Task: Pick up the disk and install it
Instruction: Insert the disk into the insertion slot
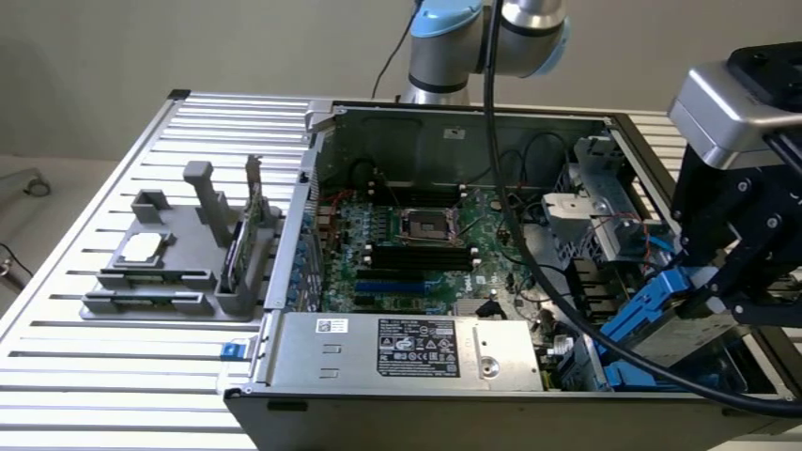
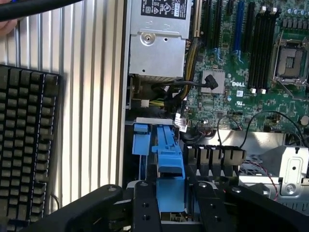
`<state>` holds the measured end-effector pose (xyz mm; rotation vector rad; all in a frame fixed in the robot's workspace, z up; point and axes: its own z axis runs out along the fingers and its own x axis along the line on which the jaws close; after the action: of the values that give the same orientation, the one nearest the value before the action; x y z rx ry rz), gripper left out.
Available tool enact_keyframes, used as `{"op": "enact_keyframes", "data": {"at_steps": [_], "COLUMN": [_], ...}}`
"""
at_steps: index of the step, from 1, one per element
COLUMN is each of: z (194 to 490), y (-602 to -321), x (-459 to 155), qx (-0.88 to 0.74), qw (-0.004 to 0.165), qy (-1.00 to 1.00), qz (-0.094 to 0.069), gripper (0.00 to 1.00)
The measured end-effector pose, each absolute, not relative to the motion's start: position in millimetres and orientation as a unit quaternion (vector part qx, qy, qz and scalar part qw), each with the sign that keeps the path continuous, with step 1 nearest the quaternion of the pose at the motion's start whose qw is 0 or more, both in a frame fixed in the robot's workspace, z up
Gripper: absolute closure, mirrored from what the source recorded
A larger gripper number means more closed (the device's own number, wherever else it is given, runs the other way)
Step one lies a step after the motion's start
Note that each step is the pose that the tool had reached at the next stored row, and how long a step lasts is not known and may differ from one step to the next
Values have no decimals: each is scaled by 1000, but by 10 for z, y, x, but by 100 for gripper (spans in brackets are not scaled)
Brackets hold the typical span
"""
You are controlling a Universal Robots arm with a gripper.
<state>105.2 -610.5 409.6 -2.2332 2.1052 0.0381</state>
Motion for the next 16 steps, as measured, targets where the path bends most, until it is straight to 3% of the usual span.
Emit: {"op": "enact_keyframes", "data": {"at_steps": [10, 16], "z": [4098, 4098], "y": [-6127, -6140], "x": [1018, 966], "qx": [-733, -738], "qw": [68, 73], "qy": [677, 671], "qz": [21, 23], "gripper": [68, 68]}}
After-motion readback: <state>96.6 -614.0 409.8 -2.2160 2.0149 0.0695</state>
